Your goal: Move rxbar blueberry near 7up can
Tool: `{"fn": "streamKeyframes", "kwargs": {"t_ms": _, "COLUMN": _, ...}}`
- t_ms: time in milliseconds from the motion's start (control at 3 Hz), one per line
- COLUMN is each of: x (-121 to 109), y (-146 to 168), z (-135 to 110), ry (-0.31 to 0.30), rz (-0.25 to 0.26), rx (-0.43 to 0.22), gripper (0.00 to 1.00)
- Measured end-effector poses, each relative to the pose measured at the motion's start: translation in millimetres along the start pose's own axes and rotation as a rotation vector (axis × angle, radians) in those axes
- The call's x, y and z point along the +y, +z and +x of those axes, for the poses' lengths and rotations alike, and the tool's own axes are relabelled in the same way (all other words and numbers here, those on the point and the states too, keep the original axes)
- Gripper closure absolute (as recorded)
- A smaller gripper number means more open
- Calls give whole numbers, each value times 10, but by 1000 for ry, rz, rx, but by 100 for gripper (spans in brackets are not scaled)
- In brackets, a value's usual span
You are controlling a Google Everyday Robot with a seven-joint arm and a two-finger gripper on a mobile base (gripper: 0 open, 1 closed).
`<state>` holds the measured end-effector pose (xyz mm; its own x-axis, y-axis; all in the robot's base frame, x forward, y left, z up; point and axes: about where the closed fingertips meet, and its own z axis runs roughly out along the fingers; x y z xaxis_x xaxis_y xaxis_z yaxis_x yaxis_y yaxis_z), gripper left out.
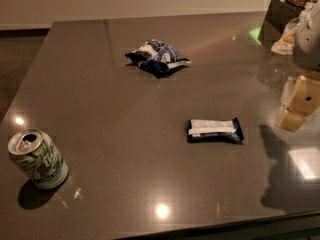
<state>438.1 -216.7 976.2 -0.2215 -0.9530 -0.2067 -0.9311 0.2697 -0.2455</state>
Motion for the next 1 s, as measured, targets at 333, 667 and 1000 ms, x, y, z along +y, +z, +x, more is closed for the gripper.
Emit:
{"fn": "streamKeyframes", "kwargs": {"t_ms": 333, "x": 0, "y": 0, "z": 0, "ry": 0, "rz": 0, "rx": 0, "gripper": 0}}
{"fn": "streamKeyframes", "kwargs": {"t_ms": 667, "x": -31, "y": 208, "z": -104, "ry": 1, "rz": -43, "rx": -14, "gripper": 0}}
{"fn": "streamKeyframes", "kwargs": {"t_ms": 1000, "x": 26, "y": 662, "z": -286, "ry": -7, "rz": -102, "rx": -51, "gripper": 0}}
